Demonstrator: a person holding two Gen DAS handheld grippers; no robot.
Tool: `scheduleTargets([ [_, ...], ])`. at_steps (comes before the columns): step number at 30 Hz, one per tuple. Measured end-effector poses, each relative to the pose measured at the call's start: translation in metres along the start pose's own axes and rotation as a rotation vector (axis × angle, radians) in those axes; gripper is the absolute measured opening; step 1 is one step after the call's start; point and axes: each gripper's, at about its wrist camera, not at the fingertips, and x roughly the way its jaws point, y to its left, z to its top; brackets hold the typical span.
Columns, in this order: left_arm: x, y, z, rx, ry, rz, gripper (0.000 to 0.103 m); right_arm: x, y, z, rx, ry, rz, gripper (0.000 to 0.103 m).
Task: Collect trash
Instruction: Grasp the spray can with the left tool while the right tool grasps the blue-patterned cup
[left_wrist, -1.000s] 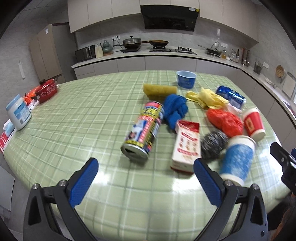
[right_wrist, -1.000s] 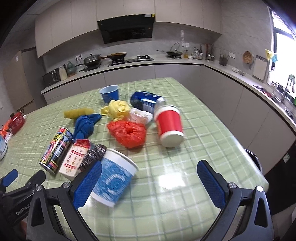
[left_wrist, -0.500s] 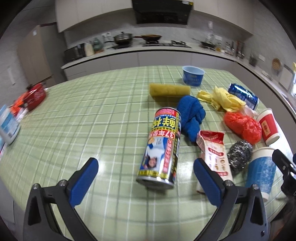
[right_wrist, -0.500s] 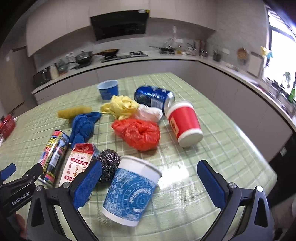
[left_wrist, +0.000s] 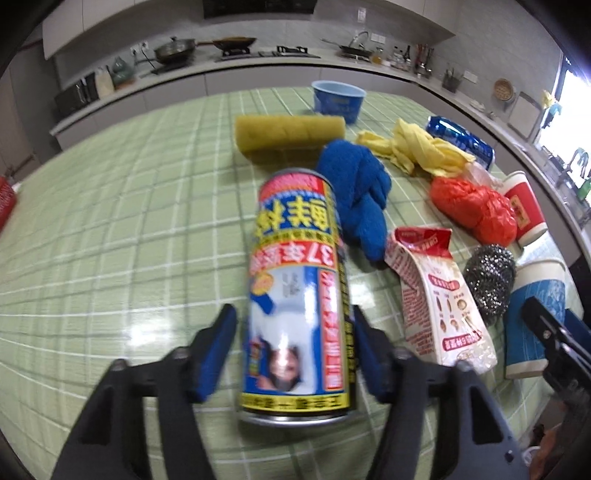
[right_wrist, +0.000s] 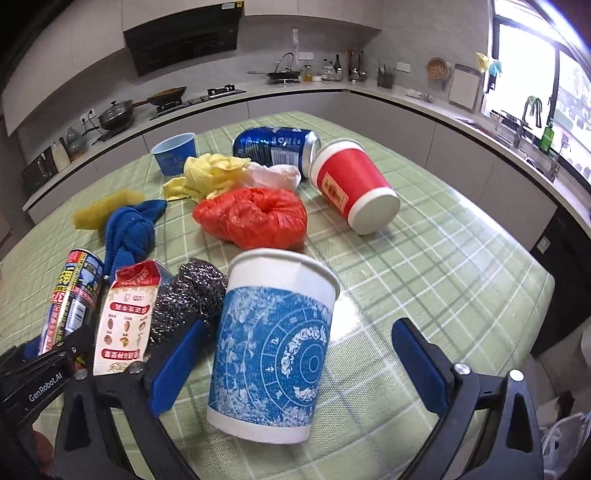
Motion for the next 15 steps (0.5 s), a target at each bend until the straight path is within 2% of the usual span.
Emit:
scheduleTargets([
  [2,0.000,0.000,-0.001,-0.006,-0.005,-0.012,0.054,0.005,-0.002,-0.001,0.011,0.026,0.024,0.084],
  [4,-0.001,0.000,-0.002,-0.005,-0.011,-0.015,0.054,0.009,-0.003,-0.001,0.024,0.047,0.049,0.064],
  [9,-0.006,0.004,-0.007,-0.037,-0.014,-0.034,0.053,0.010,-0.002,0.000,0.017,0.054,0.076,0.060],
  [15,-0.030,0.001,-0.004,-0.043,-0.066,-0.042,0.053,-0.011,-0.009,0.014,0.016,-0.013,0.074,0.060],
])
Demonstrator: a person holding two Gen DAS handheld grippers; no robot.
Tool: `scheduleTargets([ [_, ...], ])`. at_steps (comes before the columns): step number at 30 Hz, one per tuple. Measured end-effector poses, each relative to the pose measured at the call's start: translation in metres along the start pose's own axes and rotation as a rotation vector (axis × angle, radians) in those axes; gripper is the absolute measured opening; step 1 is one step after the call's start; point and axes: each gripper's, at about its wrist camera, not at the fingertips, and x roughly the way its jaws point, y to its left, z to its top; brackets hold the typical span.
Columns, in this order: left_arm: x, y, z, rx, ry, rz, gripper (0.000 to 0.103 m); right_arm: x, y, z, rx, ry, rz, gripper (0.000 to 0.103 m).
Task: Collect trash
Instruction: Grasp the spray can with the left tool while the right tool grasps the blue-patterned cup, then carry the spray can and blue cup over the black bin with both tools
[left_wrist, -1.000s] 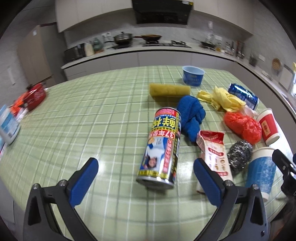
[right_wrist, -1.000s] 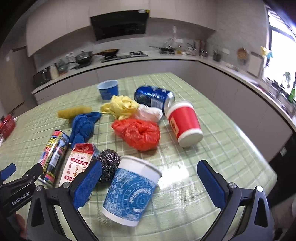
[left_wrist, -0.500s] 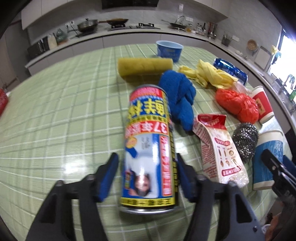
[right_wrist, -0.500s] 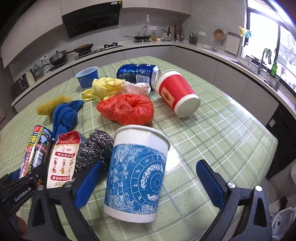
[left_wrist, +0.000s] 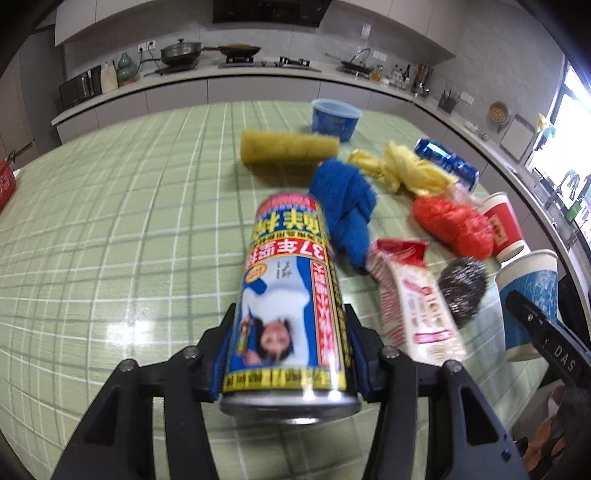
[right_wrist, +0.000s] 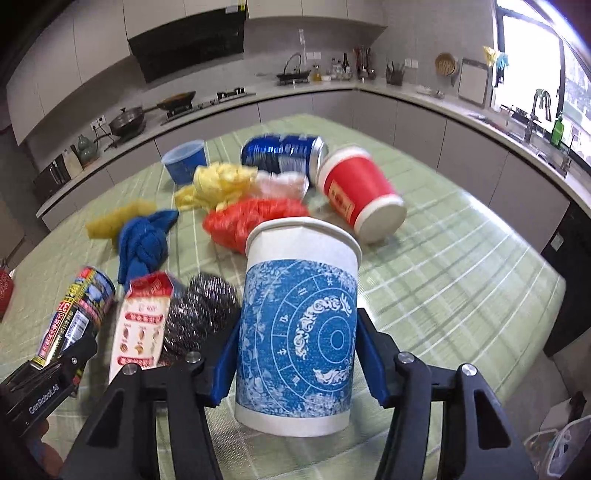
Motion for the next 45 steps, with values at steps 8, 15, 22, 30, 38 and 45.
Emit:
scheduleTargets([
  [8,-0.022,-0.046,0.008,0.048,-0.041,-0.034,0.053,-0.029,-0.031,0.018,-0.004,-0.058,-0.012,0.060],
  [15,-0.025,-0.136,0.007,0.071,-0.087,-0.057,0.053,-0.033,-0.108,0.038,0.000,-0.097,0.020,0.060],
  [22,-0.012,-0.251,0.002,0.018,-0.092,-0.083,0.053,-0.023,-0.241,0.068,-0.025,-0.088,0.037,0.060],
  [30,0.011,-0.342,0.004,0.066,-0.066,-0.162,0.053,-0.015,-0.351,0.091,0.033,-0.081,-0.034,0.060],
  [38,0.035,-0.423,0.006,0.120,-0.047,-0.200,0.053,0.022,-0.445,0.088,0.102,-0.011,-0.064,0.060],
  [45,0.073,-0.508,-0.003,0.068,-0.025,-0.162,0.053,0.088,-0.515,0.098,0.040,0.093,0.025,0.060],
])
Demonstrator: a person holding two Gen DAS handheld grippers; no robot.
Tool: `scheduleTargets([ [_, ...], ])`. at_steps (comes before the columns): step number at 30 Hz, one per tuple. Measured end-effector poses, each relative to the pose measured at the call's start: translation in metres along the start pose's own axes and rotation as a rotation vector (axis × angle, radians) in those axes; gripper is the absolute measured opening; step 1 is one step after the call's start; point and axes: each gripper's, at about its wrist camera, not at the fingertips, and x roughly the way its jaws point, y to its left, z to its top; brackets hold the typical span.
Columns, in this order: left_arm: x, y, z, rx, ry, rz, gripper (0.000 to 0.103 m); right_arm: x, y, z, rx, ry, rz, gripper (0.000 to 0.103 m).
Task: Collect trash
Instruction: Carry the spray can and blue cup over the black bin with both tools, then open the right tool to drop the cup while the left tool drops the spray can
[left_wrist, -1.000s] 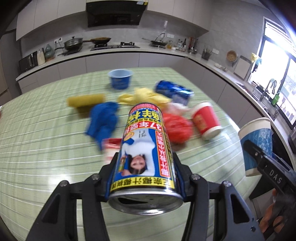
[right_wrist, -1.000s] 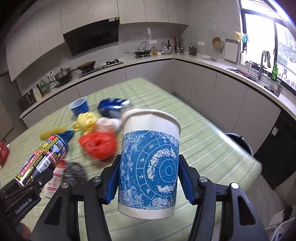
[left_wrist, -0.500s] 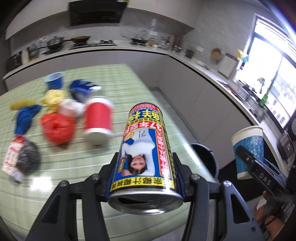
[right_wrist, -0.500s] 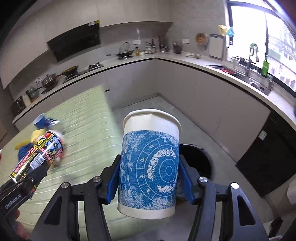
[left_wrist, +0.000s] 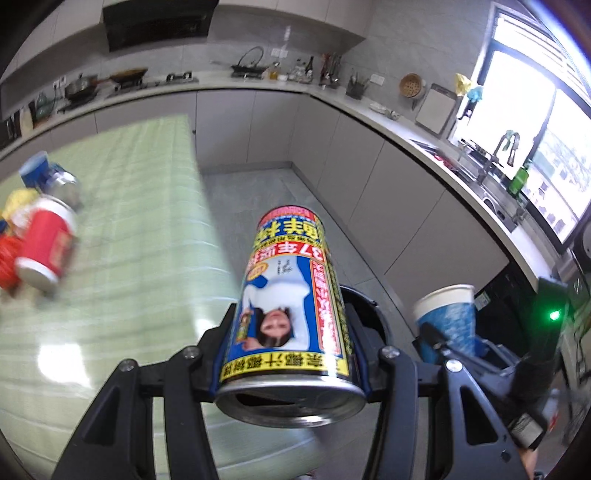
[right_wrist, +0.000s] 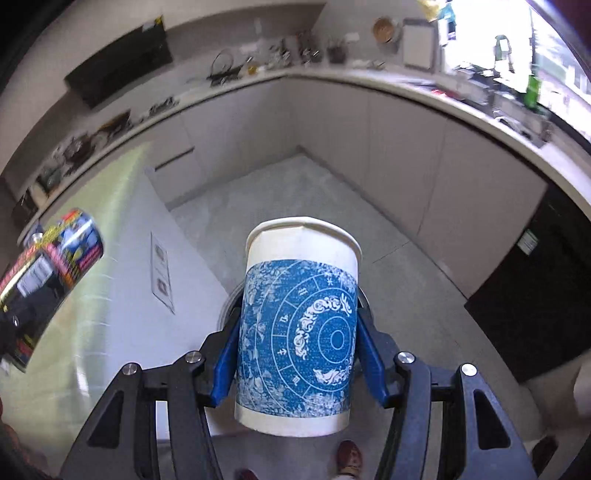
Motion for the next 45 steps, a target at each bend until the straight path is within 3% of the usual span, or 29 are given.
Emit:
scheduleTargets([
  [6,0.048,-0.037,-0.015,-0.049,0.052,0.048,0.053,0.060,-0.036,0.008,-0.082,0.099,0.081,0.060],
  [14,0.098,-0.037,-0.042,-0.101,0.101,0.149,0.053,0.131,-0.046,0.007,-0.171,0.182,0.146,0.063],
  [19,0.115,-0.042,-0.048,-0.117,0.136,0.168,0.053,0.150,-0.056,0.009,-0.192,0.193,0.146,0.082],
  [27,0.147,-0.070,-0.042,-0.077,0.183,0.206,0.054,0.134,-0.091,0.025,-0.110,0.117,0.104,0.082],
  [31,0.157,-0.084,-0.044,-0.045,0.206,0.239,0.069,0.126,-0.102,0.031,-0.091,0.094,0.069,0.082],
  [34,0.158,-0.092,-0.039,-0.040,0.205,0.227,0.071,0.122,-0.111,0.032,-0.077,0.084,0.051,0.082],
  [45,0.105,-0.107,-0.015,-0.007,0.149,0.161,0.071,0.086,-0.107,0.041,-0.054,0.046,0.022,0.082],
])
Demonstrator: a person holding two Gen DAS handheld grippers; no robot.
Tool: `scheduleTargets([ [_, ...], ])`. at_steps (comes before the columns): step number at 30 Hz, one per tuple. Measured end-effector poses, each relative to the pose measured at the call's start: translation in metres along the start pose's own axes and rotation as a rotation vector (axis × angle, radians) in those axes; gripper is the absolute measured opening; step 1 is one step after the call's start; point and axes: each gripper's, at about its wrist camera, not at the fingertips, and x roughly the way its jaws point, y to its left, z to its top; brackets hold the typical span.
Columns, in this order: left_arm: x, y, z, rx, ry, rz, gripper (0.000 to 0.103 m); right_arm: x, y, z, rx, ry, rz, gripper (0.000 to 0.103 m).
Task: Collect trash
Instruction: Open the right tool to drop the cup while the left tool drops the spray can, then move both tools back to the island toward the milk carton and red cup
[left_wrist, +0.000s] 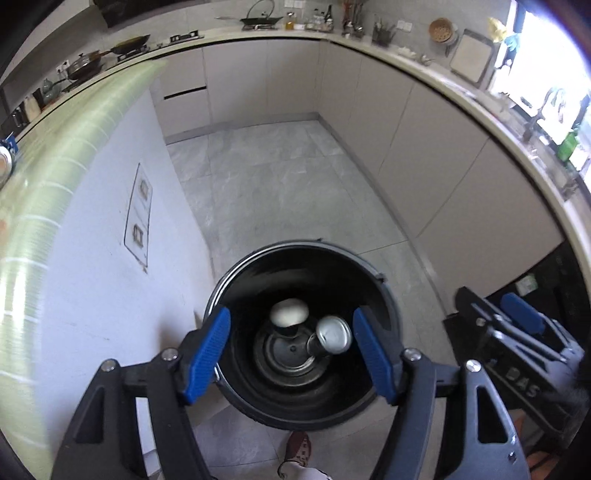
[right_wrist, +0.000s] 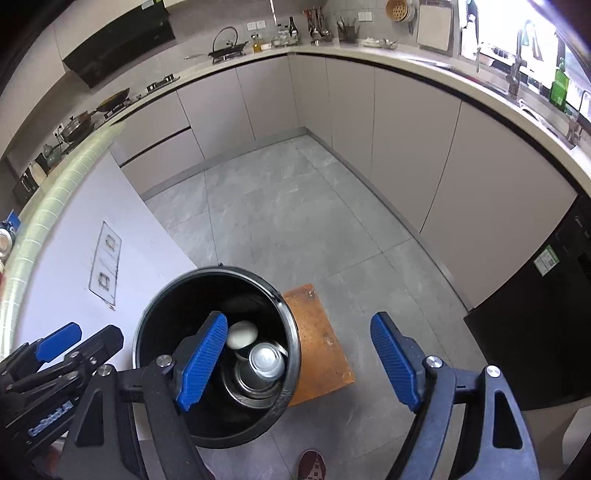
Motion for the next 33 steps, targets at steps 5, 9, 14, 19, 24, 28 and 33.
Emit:
scheduleTargets([
  [5,-0.053,0.008,0.008,0.018,-0.048,-0.017,0.071,-0.042,0.014,0.009,0.016,-0.053,-0.002,0.082],
  [9,-0.101,0.034,0.016,0.007,-0.107,-0.038,0.071,-0.079,0.039,0.016,0.010,-0.109,0.015,0.082],
  [14,-0.142,0.087,0.015,-0.021,-0.158,-0.012,0.071,-0.117,0.098,0.019,-0.024,-0.161,0.067,0.082],
  [19,-0.162,0.158,0.001,-0.080,-0.175,0.056,0.071,-0.138,0.174,0.009,-0.078,-0.181,0.131,0.082],
  [24,-0.177,0.239,-0.021,-0.142,-0.176,0.132,0.071,-0.145,0.261,-0.013,-0.137,-0.178,0.190,0.082],
  [28,-0.189,0.304,-0.037,-0.170,-0.182,0.192,0.071,-0.148,0.329,-0.035,-0.162,-0.180,0.226,0.082],
  [33,-0.199,0.373,-0.053,-0.207,-0.168,0.248,0.071,-0.151,0.394,-0.059,-0.190,-0.168,0.259,0.082],
])
